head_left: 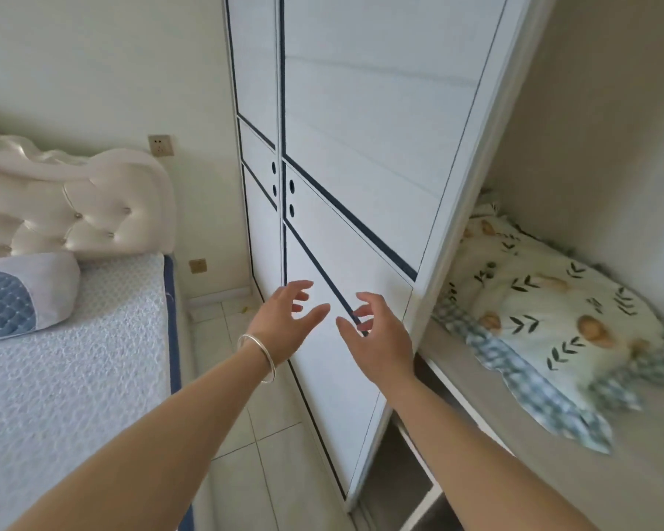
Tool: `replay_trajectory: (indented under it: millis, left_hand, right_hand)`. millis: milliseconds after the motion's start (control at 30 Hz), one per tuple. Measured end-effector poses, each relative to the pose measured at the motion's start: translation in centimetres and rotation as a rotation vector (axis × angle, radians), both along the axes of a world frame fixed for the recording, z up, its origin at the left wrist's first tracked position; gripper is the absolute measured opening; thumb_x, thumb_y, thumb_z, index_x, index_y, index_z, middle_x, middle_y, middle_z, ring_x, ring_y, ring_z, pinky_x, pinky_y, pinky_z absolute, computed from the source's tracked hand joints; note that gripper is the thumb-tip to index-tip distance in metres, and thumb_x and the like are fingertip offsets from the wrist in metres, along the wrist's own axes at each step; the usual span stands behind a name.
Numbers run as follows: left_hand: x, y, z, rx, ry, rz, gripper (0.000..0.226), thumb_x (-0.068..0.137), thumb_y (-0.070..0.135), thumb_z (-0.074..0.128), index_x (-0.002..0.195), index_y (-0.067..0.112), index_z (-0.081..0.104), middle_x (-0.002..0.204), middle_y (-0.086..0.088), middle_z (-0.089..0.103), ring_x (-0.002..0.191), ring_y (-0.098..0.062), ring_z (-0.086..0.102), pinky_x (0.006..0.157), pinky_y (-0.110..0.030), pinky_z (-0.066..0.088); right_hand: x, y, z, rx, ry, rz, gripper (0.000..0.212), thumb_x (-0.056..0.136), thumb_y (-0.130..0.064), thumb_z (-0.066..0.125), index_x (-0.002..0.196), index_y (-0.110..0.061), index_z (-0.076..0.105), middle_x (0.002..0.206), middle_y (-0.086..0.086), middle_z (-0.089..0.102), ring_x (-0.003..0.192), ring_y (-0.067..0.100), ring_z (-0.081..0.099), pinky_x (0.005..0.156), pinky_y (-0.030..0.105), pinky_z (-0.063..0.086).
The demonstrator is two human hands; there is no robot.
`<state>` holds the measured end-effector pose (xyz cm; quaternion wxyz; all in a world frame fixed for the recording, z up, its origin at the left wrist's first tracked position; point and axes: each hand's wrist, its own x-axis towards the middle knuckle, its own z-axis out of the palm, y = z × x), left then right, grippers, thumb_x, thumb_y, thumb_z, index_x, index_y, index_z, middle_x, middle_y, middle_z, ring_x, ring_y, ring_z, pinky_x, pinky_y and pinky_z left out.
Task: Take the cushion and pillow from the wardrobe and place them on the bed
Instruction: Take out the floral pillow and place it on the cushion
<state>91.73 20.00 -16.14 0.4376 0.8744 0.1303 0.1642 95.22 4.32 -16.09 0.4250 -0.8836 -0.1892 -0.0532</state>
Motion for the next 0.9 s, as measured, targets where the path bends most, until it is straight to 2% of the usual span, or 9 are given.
replay_trajectory:
  millis: [100,267,333,500,567,700,767,833,900]
  left_hand:
    - [-0.3,-4.3,0.4,0.025,-0.005,-0.096,0.041,0.084,0.046,0.062,0.120,0.030,0.054,0.111,0.008,0.060,0.098,-0.008,0.060,0.087,-0.030,0.050]
    - [1.1,-11.6,0.9,0.086,0.016,-0.293,0.032,0.089,0.039,0.059,0.120,0.030,0.055,0.105,0.011,0.061,0.094,-0.008,0.062,0.083,-0.026,0.052]
    - [2.2,-14.2,0.8,0.109,0.000,-0.355,0.030,0.090,0.035,0.057,0.119,0.030,0.055,0.105,0.011,0.061,0.093,-0.009,0.062,0.081,-0.025,0.051]
    - [5.8,-19.1,0.3,0.058,0.020,-0.402,0.031,0.092,0.031,0.054,0.122,0.024,0.054,0.100,0.008,0.060,0.089,-0.013,0.060,0.083,-0.028,0.050]
    - [7.6,-20.6,-0.4,0.001,0.054,-0.409,0.032,0.092,0.030,0.055,0.123,0.024,0.053,0.103,0.005,0.061,0.089,-0.014,0.060,0.081,-0.025,0.048]
    - [11.7,-23.0,-2.1,-0.071,0.129,-0.434,0.033,0.092,0.028,0.054,0.125,0.021,0.051,0.113,-0.004,0.062,0.090,-0.018,0.059,0.079,-0.025,0.047]
    - [13.9,-24.1,-2.6,-0.122,0.161,-0.410,0.032,0.092,0.028,0.054,0.123,0.020,0.052,0.117,-0.005,0.062,0.090,-0.017,0.056,0.077,-0.024,0.045]
    - [16.0,-25.1,-3.1,-0.177,0.197,-0.384,0.029,0.092,0.029,0.054,0.120,0.021,0.052,0.120,-0.005,0.061,0.091,-0.017,0.054,0.075,-0.022,0.039]
    - [18.0,-26.0,-3.5,-0.157,0.224,-0.396,0.027,0.092,0.027,0.053,0.118,0.021,0.052,0.121,-0.005,0.059,0.093,-0.017,0.051,0.076,-0.022,0.036]
  right_hand:
    - [0.2,-4.5,0.6,0.019,-0.071,-0.104,0.039,0.085,-0.040,0.058,0.119,-0.023,0.052,0.096,-0.005,0.064,0.077,0.012,0.059,0.058,0.016,0.040]
    - [1.4,-10.8,1.1,0.013,-0.116,-0.237,0.034,0.087,-0.037,0.056,0.116,-0.019,0.054,0.087,-0.005,0.060,0.075,0.011,0.055,0.054,0.016,0.033]
    - [2.1,-12.8,1.1,0.000,-0.126,-0.307,0.032,0.087,-0.035,0.058,0.114,-0.018,0.055,0.084,-0.006,0.057,0.074,0.012,0.053,0.053,0.021,0.032]
    - [4.5,-17.5,-0.5,0.028,-0.072,-0.474,0.028,0.082,-0.031,0.061,0.108,-0.021,0.057,0.090,-0.001,0.067,0.081,0.021,0.062,0.064,0.027,0.036]
    - [5.8,-19.2,-1.1,0.025,-0.026,-0.526,0.029,0.082,-0.032,0.060,0.109,-0.022,0.056,0.090,-0.003,0.067,0.082,0.020,0.061,0.068,0.028,0.041]
    - [8.8,-22.0,-2.1,-0.034,-0.009,-0.607,0.031,0.083,-0.028,0.060,0.112,-0.019,0.054,0.096,-0.001,0.063,0.093,0.021,0.057,0.070,0.028,0.039]
    - [10.5,-23.2,-2.7,-0.102,-0.030,-0.643,0.034,0.083,-0.024,0.061,0.115,-0.015,0.054,0.105,0.004,0.059,0.103,0.024,0.052,0.075,0.032,0.042]
    - [12.3,-24.4,-3.2,-0.225,-0.032,-0.674,0.041,0.082,-0.022,0.061,0.120,-0.012,0.052,0.119,0.009,0.054,0.113,0.028,0.045,0.086,0.036,0.042]
    - [13.8,-25.5,-3.5,-0.330,-0.027,-0.689,0.047,0.081,-0.021,0.062,0.125,-0.010,0.048,0.128,0.010,0.049,0.119,0.030,0.040,0.092,0.037,0.039]
